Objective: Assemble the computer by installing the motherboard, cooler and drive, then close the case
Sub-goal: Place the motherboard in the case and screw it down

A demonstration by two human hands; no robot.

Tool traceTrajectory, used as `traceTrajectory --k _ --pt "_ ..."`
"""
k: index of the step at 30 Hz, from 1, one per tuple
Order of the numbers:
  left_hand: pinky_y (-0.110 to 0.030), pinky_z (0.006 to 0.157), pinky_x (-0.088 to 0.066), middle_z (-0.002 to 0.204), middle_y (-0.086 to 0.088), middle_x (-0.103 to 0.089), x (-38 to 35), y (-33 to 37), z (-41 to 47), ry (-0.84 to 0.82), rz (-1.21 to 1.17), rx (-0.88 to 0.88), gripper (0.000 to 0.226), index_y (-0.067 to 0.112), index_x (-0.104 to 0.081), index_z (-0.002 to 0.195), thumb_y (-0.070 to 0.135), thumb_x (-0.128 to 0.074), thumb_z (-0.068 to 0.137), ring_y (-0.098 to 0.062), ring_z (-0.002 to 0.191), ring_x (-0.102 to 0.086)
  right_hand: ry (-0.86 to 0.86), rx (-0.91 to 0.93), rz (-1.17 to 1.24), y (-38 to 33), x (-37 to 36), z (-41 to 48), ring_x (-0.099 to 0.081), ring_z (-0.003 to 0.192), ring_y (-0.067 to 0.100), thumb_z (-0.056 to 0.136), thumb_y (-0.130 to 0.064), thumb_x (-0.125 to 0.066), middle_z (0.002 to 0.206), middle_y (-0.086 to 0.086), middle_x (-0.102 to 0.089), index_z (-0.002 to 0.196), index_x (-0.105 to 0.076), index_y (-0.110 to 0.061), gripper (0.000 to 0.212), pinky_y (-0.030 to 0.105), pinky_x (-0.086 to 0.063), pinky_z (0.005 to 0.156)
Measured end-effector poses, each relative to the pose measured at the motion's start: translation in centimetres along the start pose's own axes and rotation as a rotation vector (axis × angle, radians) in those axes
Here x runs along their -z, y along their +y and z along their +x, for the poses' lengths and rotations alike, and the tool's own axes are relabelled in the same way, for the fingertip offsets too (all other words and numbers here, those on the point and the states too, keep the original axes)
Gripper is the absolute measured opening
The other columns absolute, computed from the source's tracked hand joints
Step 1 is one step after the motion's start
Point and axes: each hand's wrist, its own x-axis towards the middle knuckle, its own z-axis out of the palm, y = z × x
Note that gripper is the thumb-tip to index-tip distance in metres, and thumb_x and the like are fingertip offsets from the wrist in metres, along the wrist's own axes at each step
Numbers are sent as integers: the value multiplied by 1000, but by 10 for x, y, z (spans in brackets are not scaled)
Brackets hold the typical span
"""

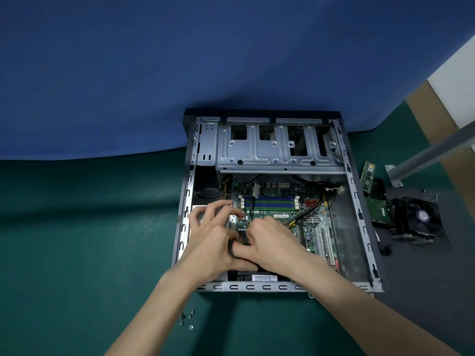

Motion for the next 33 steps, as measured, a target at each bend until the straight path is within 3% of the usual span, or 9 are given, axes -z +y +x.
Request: traceTrajectory --k 5,8,10,14,17,20,24,27,33 --pt "-30 92 -7 124 23 -43 -2 -3 0 -10 51 -6 31 32 -71 68 58 -68 53 -9 130 -24 9 -22 -8 2 -1 -4 -52 59 23 74 -49 -58 54 -1 -50 59 -48 -16 38 32 -39 51" --pt "-30 94 -8 121 21 -47 -3 -1 1 14 41 10 47 31 -71 65 75 -57 54 -10 128 -28 8 -21 28 1 -1 -2 -48 59 24 76 -43 -60 54 1 -44 54 -40 -16 40 28 -30 44" --pt "-30 93 -7 123 20 -46 -2 -2 1 -3 55 17 38 30 -71 65 66 -60 55 -11 129 -25 10 -26 5 0 -1 0 -40 52 18 78 -46 -58 52 -1 -40 52 -36 -19 44 27 -26 46" --pt "-27 94 -3 129 24 -39 -2 -3 0 -38 87 -5 26 30 -73 73 50 -71 56 -7 132 -16 13 -12 25 2 1 0 -51 55 23 70 -44 -63 51 3 -53 60 -52 -10 37 32 -41 47" --pt "-24 97 -6 134 27 -35 7 -4 2 -36 -118 26 44 34 -74 92 52 -82 53 -1 130 -20 22 -28 79 2 -1 3 -50 59 25 77 -44 -63 55 4 -49 55 -45 -12 42 34 -40 50" --pt "-16 103 -6 135 26 -37 25 -9 5 -43 -373 100 63 27 -69 112 29 -89 53 6 123 -29 51 -46 80 0 -4 5 -51 60 25 83 -52 -60 55 2 -46 51 -40 -16 53 33 -45 56" --pt "-15 106 -7 134 28 -38 30 -6 3 -50 -365 112 59 27 -66 117 10 -83 63 6 122 -31 102 -77 103 5 -2 0 -51 50 22 84 -50 -61 45 -1 -41 48 -38 -15 55 32 -48 56" --pt "-6 101 1 133 30 -38 27 -5 3 -36 -373 141 61 30 -65 117 7 -83 63 3 126 -30 117 -107 84 9 3 -2 -44 44 21 82 -46 -63 42 -1 -38 46 -40 -14 54 30 -48 55" --pt "-7 102 -1 132 30 -39 29 -4 3 -66 -359 156 62 32 -65 116 8 -83 62 2 126 -31 110 -163 81 9 20 -8 -36 39 19 82 -42 -65 40 2 -42 48 -40 -14 50 35 -51 52"
